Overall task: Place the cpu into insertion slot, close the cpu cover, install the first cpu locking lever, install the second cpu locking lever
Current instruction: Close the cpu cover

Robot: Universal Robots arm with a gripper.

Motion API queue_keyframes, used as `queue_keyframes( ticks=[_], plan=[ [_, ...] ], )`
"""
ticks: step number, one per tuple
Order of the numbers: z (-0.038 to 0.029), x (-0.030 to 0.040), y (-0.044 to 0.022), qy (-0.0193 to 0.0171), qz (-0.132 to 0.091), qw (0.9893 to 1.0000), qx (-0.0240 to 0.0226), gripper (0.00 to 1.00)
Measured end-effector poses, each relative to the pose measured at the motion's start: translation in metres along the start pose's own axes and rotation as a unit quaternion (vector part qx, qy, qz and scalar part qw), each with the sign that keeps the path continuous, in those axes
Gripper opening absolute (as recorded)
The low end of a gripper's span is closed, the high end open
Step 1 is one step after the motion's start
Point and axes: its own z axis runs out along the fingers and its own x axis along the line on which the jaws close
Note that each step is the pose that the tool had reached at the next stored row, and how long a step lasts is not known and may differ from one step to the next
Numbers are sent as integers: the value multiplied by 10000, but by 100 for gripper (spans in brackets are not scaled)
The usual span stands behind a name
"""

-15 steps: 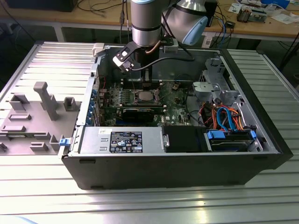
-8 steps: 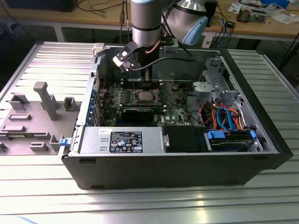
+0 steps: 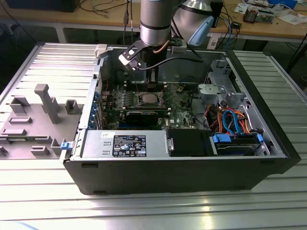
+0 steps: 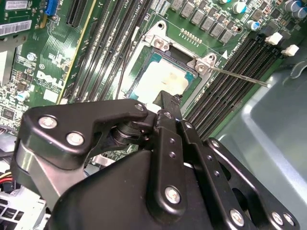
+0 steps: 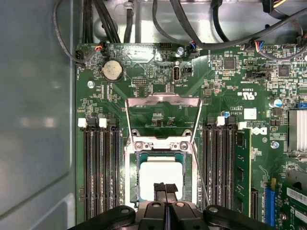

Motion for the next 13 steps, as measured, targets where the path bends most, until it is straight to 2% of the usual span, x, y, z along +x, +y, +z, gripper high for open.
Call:
queue_keyframes(
  ticks=[4,13],
  plan=[
    [-49,0,0,0,0,10000,0,11],
    [-83,0,7,0,-1,10000,0,11]
  ],
)
